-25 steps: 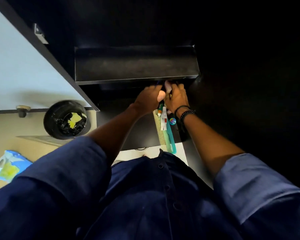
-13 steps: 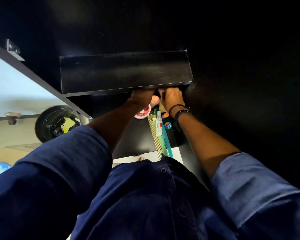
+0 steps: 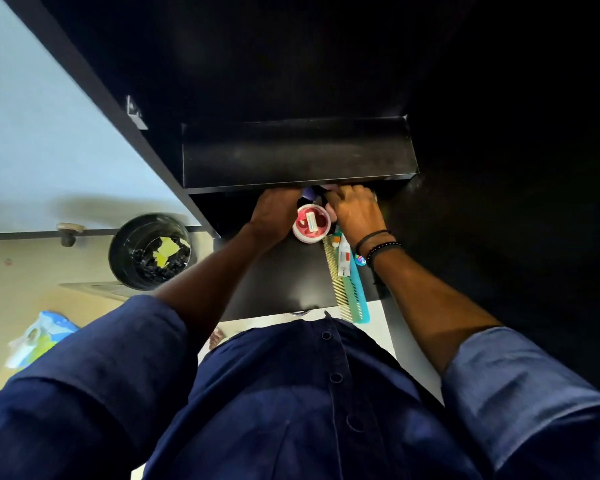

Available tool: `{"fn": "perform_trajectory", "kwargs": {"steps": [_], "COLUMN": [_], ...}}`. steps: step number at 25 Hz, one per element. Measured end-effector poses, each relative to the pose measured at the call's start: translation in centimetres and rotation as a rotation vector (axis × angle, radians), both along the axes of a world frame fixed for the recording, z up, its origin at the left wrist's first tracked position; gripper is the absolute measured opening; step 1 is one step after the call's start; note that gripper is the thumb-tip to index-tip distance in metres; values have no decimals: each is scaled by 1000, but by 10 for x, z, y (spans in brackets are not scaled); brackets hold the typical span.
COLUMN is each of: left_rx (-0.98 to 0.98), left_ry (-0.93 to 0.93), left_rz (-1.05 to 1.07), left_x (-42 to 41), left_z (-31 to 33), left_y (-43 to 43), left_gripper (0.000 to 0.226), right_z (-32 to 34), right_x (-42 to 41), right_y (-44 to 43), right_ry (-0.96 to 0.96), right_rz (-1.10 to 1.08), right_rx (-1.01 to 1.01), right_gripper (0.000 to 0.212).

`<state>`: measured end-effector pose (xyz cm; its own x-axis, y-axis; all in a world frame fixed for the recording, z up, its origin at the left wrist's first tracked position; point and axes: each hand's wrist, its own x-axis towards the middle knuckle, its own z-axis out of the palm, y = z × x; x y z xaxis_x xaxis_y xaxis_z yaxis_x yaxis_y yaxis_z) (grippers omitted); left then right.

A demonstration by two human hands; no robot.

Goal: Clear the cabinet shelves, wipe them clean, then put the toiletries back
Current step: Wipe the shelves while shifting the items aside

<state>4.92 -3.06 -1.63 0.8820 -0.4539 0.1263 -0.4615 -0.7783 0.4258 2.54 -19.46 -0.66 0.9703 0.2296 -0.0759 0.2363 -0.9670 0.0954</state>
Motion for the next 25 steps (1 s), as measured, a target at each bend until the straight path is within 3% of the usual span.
{"fn": "perform_trajectory", "kwargs": {"steps": [3, 6, 9, 13, 14, 16, 19, 25], "left_rx": [18, 113, 122, 310, 333, 387, 465, 505], "left_ry": [13, 73, 166, 307, 332, 349, 356, 335], "left_rz": [23, 20, 83, 151, 173, 194, 230, 229], "left_x": [-2, 1, 4, 6, 6, 7, 8, 6], "left_z": [0, -6, -3, -6, -6, -7, -3, 0], "left_y": [30, 55, 71, 87, 87, 86, 82, 79], "left_gripper": [19, 20, 19, 34, 34, 33, 32, 31], "right_z": [4, 10, 9, -6, -7, -4, -3, -9], "right_x": [2, 11, 18, 28, 31, 38, 41, 42], "right_y": [32, 63, 84, 104, 110, 118, 127, 132], "right_ry": [66, 167, 221, 291, 236, 160, 369, 356], "right_rz": [125, 159, 94, -40, -69, -104, -37, -44], "right_rx": [-53, 70, 171, 213, 249, 280, 317, 417], "right_gripper": [31, 41, 43, 37, 35, 37, 43, 45]}}
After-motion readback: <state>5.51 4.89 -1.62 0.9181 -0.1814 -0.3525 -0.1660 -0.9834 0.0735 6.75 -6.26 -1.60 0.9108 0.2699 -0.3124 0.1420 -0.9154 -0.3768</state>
